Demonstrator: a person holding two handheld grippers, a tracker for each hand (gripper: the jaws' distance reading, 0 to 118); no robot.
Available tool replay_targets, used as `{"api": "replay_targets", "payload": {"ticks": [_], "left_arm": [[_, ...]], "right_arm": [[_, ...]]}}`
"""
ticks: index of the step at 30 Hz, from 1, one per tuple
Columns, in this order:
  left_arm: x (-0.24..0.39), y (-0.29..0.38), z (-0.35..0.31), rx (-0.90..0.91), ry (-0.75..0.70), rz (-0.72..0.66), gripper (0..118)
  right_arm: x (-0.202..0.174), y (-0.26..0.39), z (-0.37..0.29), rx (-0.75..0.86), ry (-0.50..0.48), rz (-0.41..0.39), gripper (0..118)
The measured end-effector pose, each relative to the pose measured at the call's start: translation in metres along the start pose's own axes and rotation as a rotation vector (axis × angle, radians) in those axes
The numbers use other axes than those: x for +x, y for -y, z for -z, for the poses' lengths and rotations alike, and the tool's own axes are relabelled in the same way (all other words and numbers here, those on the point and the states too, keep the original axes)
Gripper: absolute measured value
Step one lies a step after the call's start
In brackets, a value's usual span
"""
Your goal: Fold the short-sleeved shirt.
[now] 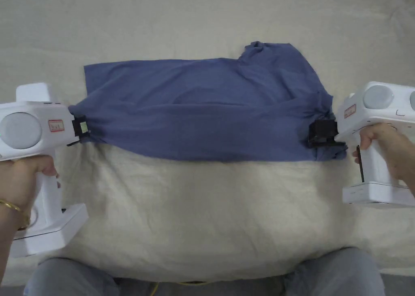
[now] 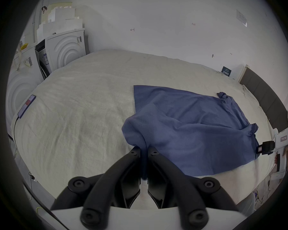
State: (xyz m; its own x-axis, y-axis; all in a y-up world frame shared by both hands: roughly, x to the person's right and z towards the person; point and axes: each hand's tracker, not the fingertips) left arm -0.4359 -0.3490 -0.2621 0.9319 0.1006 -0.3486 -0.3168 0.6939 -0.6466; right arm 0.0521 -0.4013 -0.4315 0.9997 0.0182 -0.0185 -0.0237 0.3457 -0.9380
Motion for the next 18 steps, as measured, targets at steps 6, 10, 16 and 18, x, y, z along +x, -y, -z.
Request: {"api": "replay_targets", "payload": {"ticks": [6, 10, 16, 18], "left_arm": [[0.0, 0.003, 0.006, -0.016, -0.01, -0.003, 3], [-0.003, 0.004, 0.009, -0.021, -0.008, -0.028, 3], [-0.009, 0.004, 0.002, -0.017, 0.012, -0.083, 3], [-0.01, 0.002, -0.003, -0.011, 0.022, -0.098, 3]], "right_arm": [[0.007, 0.005, 0.01, -0.013, -0.061, 0.071, 66], [0.005, 0.008, -0.003, 0.023, -0.157, 0.067, 9], [0.012, 0.01, -0.03, 0.044, -0.145, 0.012, 8], [0.016, 0.012, -0.046, 0.081, -0.191, 0.031, 8]]}}
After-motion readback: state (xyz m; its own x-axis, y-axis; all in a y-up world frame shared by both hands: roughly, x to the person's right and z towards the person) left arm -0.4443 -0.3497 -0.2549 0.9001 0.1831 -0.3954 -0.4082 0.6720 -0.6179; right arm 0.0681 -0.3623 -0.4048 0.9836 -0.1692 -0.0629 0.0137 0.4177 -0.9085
